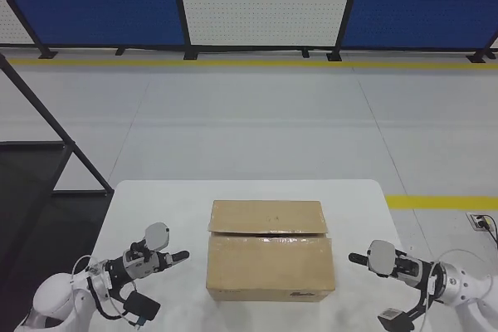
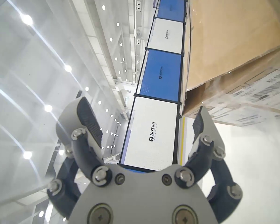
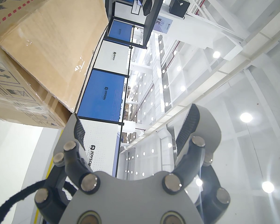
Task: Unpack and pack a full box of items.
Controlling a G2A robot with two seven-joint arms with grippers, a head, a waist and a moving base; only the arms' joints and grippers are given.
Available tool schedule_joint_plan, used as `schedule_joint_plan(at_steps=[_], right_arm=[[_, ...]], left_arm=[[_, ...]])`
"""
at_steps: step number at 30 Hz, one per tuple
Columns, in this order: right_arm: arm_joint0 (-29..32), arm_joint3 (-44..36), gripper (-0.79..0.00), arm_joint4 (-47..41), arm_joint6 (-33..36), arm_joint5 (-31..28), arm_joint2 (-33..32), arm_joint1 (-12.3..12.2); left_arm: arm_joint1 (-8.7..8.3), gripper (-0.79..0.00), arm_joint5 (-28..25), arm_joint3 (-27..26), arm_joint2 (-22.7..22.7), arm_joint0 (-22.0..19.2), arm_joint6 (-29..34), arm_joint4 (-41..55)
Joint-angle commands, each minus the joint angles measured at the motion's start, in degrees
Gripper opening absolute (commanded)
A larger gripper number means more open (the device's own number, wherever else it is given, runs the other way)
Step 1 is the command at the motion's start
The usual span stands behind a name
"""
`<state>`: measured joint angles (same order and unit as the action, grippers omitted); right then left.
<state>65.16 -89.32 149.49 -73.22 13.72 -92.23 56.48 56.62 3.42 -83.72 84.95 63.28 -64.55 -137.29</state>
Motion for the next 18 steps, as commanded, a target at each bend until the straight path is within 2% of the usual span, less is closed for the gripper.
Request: schedule_joint_plan(at_steps=[1,8,11,18], right_arm=[[0.0,0.0,0.0,0.0,0.0,0.0,0.0,0.0],[0.0,0.0,0.0,0.0,0.0,0.0,0.0,0.0],[0.1,-0.1,0.0,0.0,0.3,0.0,0.1,0.0],[-1.0,3.0,0.0,6.0,4.3,0.8,3.5,-0.1]], left_arm=[[0.0,0.0,0.0,0.0,0.0,0.0,0.0,0.0],[0.0,0.0,0.0,0.0,0.0,0.0,0.0,0.0],[0.05,0.0,0.6,-1.0,0.1,1.0,1.9,1.0],[-0.08,0.0,3.2,-1.3,-0.4,0.4,4.2,-1.4]])
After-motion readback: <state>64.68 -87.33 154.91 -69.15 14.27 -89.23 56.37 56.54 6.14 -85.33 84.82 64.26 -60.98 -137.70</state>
